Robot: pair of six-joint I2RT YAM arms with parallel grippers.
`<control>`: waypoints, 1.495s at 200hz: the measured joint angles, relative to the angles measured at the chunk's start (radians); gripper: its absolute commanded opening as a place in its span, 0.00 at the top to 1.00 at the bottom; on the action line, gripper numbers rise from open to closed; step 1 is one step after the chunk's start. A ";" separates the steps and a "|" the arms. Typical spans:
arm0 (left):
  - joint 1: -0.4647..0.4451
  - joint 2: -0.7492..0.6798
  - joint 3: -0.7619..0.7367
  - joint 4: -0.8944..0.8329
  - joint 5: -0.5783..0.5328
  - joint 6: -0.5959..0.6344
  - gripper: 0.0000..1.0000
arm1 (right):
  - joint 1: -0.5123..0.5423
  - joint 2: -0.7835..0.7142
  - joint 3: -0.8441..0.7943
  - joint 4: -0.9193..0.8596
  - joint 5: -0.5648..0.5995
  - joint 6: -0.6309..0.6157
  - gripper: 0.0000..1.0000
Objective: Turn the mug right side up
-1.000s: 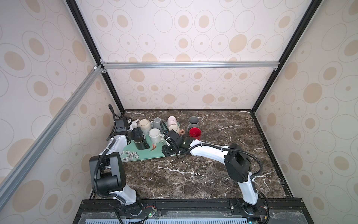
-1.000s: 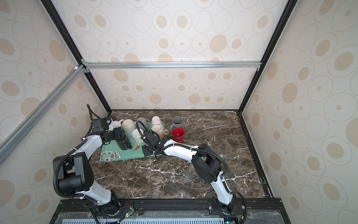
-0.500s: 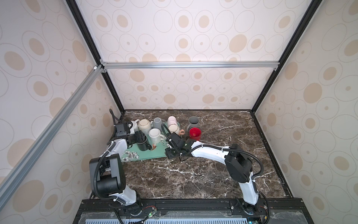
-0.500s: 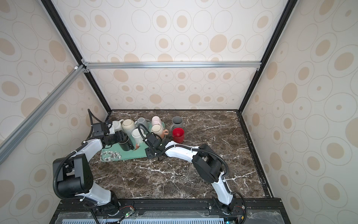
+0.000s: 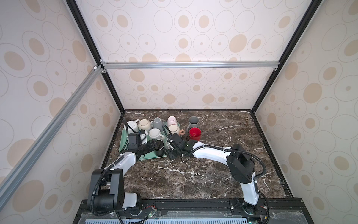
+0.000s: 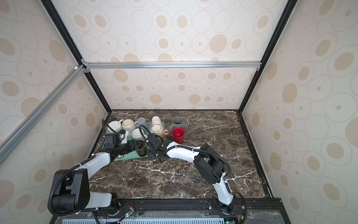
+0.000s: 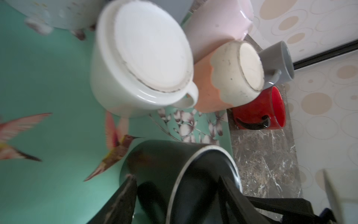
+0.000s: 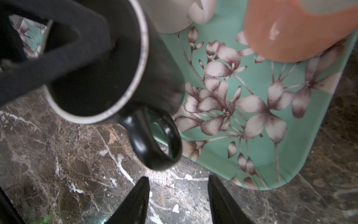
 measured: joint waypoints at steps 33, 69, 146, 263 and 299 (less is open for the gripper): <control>-0.077 0.000 -0.003 0.072 0.003 -0.074 0.33 | -0.001 -0.016 -0.007 -0.026 0.028 -0.016 0.48; -0.108 0.025 -0.003 0.131 0.010 -0.114 0.33 | -0.001 -0.021 -0.007 -0.041 0.058 -0.040 0.52; -0.117 0.058 0.049 0.140 0.018 -0.121 0.32 | -0.002 0.009 0.089 -0.078 0.113 -0.099 0.58; -0.117 0.049 0.051 0.145 0.010 -0.106 0.31 | -0.002 0.076 0.153 -0.120 0.184 -0.178 0.88; -0.119 0.043 0.051 0.138 0.005 -0.095 0.31 | -0.005 0.079 0.160 -0.121 0.190 -0.188 1.00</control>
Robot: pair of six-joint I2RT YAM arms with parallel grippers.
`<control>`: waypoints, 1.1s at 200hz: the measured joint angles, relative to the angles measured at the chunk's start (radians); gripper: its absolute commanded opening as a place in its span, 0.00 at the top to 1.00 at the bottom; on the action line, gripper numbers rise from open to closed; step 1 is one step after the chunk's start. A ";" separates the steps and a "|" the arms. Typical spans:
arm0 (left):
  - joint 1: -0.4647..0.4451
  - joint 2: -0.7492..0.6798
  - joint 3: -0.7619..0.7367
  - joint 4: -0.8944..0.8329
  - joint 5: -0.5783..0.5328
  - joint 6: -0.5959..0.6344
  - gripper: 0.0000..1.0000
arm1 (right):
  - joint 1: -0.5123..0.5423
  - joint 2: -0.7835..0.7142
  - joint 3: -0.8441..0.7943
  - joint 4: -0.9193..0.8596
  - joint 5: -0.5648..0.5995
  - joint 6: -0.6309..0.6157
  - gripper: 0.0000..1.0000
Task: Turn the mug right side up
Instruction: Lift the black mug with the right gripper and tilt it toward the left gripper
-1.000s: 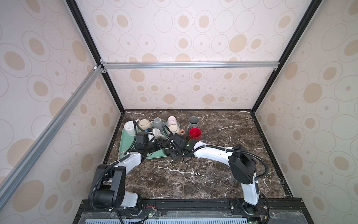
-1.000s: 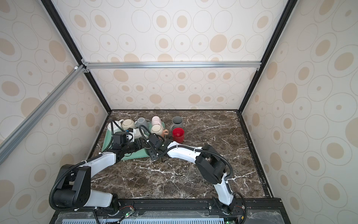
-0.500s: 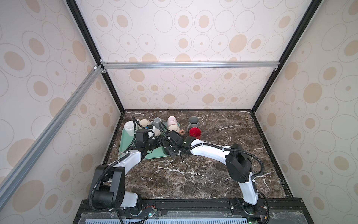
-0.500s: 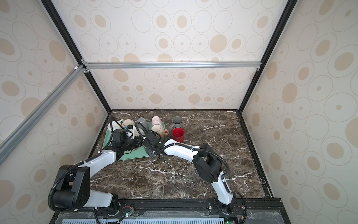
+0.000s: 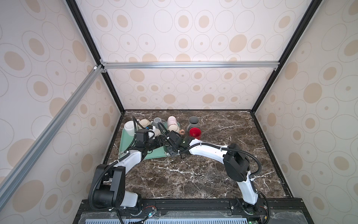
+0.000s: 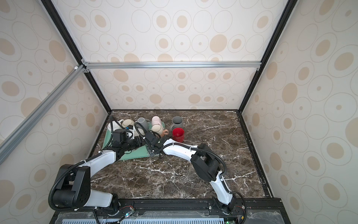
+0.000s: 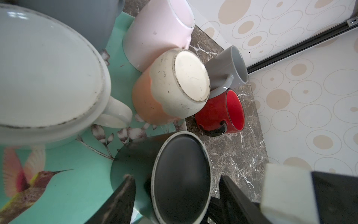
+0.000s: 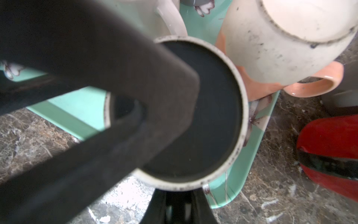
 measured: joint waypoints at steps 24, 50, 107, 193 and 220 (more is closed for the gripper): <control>0.000 -0.023 0.000 -0.016 -0.017 0.014 0.30 | 0.001 0.000 0.000 -0.001 0.018 -0.010 1.00; 0.000 -0.049 0.006 -0.049 -0.032 0.038 0.30 | 0.001 -0.005 -0.010 0.003 0.038 -0.016 1.00; 0.001 -0.108 0.011 -0.063 -0.060 0.066 0.28 | 0.001 -0.049 -0.050 -0.004 0.052 -0.025 1.00; 0.062 -0.235 -0.020 -0.020 -0.095 0.087 0.22 | 0.001 -0.274 -0.229 0.161 0.091 0.005 1.00; 0.078 -0.260 -0.051 0.013 -0.072 0.086 0.20 | -0.005 -0.346 -0.293 0.238 0.093 0.024 1.00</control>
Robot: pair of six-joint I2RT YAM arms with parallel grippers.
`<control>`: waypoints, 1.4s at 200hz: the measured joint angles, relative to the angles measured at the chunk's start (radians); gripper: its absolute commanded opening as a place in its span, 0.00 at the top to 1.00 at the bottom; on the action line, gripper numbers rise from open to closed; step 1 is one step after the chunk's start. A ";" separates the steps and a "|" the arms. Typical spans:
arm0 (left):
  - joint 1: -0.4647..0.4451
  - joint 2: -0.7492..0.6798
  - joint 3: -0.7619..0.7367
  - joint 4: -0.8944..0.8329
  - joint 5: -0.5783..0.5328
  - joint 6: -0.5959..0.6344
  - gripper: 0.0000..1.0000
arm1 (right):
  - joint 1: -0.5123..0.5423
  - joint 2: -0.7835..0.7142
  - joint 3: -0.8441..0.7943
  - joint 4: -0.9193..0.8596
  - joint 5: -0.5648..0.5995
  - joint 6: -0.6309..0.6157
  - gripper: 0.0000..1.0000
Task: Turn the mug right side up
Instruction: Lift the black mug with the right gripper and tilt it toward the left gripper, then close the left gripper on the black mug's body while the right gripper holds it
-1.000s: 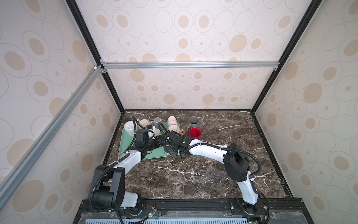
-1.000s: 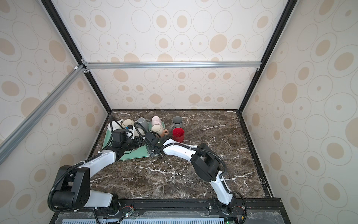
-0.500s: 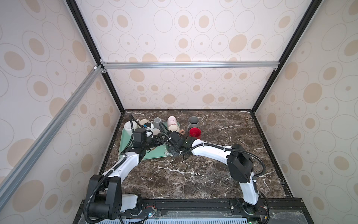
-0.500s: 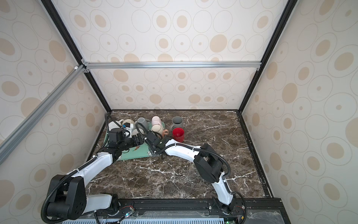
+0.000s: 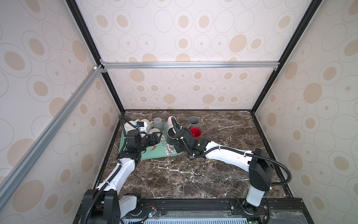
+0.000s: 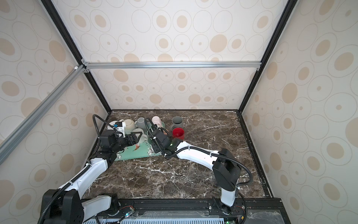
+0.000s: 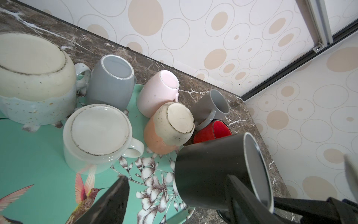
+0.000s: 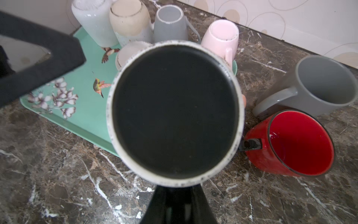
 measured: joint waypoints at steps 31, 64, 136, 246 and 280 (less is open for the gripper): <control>0.003 -0.029 -0.026 0.087 0.057 -0.010 0.21 | -0.050 -0.100 -0.082 0.068 -0.055 0.060 1.00; 0.003 -0.038 -0.050 0.210 0.110 -0.079 0.24 | -0.153 -0.196 -0.159 0.118 -0.136 0.146 1.00; -0.186 0.086 -0.060 0.453 0.130 -0.263 0.26 | -0.375 -0.411 -0.343 0.165 -0.343 0.330 1.00; -0.444 0.415 0.039 0.813 0.092 -0.472 0.30 | -0.485 -0.598 -0.378 0.089 -0.525 0.373 1.00; -0.458 0.446 0.062 0.870 0.103 -0.526 0.30 | -0.496 -0.598 -0.399 0.079 -0.581 0.377 1.00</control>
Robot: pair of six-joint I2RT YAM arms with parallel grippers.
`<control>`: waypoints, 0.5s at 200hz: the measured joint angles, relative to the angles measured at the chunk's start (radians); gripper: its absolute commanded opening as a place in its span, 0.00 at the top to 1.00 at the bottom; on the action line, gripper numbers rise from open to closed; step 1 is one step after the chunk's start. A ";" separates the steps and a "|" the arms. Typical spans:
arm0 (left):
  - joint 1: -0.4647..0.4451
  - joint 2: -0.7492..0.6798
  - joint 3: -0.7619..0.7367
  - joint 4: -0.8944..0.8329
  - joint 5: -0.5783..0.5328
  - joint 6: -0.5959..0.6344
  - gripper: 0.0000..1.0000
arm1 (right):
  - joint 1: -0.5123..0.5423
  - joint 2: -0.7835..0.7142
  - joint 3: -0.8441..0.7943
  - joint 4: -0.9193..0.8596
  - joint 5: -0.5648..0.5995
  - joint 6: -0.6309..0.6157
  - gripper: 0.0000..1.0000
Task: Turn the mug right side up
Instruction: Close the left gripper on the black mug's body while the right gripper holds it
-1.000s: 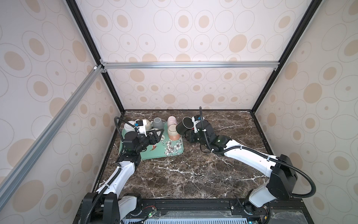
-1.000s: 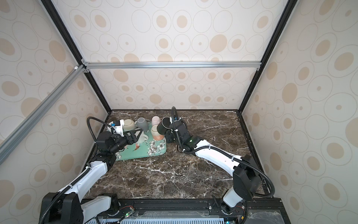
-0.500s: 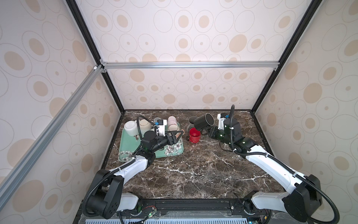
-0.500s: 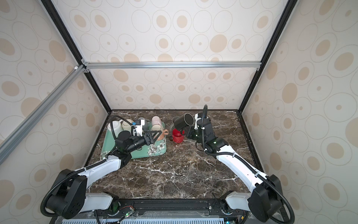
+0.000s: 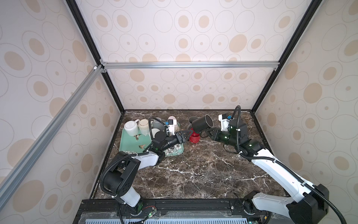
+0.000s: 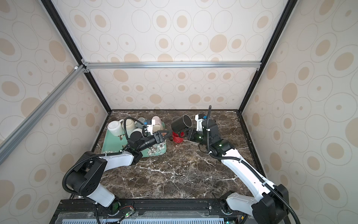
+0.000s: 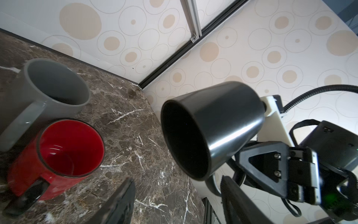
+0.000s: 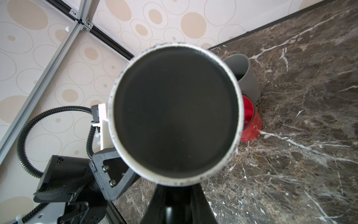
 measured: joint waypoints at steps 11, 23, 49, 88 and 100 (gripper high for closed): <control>-0.008 0.000 0.008 0.019 0.003 -0.004 0.31 | -0.009 -0.002 -0.014 0.000 -0.015 0.005 1.00; -0.016 0.000 0.014 0.040 0.008 -0.008 0.31 | -0.026 -0.005 -0.034 0.004 -0.035 0.023 1.00; -0.027 0.004 0.016 0.098 0.023 -0.026 0.32 | -0.066 -0.005 -0.073 0.026 -0.083 0.065 1.00; -0.032 0.053 0.016 0.189 0.031 -0.075 0.34 | -0.088 -0.002 -0.077 0.048 -0.129 0.099 1.00; -0.032 0.063 0.016 0.190 0.030 -0.083 0.35 | -0.088 -0.002 -0.077 0.055 -0.139 0.103 1.00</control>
